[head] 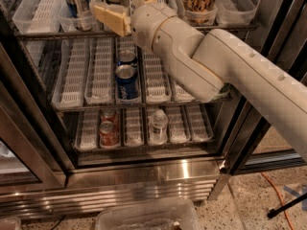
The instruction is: Pick redbull can from top shelf of fridge
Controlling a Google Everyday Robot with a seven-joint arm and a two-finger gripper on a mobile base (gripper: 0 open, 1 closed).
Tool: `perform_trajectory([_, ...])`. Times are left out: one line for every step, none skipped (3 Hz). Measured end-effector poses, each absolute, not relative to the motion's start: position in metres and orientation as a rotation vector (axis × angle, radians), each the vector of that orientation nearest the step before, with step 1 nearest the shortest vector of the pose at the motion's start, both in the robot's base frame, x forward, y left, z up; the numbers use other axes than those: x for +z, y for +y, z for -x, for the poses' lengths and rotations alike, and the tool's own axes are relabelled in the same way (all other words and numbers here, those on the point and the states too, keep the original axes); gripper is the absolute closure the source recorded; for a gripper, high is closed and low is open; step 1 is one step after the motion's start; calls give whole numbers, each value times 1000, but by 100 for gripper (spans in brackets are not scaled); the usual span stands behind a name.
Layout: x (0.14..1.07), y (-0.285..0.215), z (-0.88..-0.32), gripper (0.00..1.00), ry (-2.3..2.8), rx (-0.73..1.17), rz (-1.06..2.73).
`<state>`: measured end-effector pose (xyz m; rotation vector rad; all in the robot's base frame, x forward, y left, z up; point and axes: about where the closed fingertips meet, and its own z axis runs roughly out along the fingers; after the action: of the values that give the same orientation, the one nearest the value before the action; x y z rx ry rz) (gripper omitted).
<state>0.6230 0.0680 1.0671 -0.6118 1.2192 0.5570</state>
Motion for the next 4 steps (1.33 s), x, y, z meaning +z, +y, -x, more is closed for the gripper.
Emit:
perform_trajectory([1067, 68, -623, 48, 1219, 557, 612])
perform_trajectory([1067, 68, -623, 71, 1219, 557, 612])
perform_trajectory([1067, 68, -623, 94, 1219, 557, 612])
perform_trajectory([1067, 68, -623, 100, 1219, 557, 612])
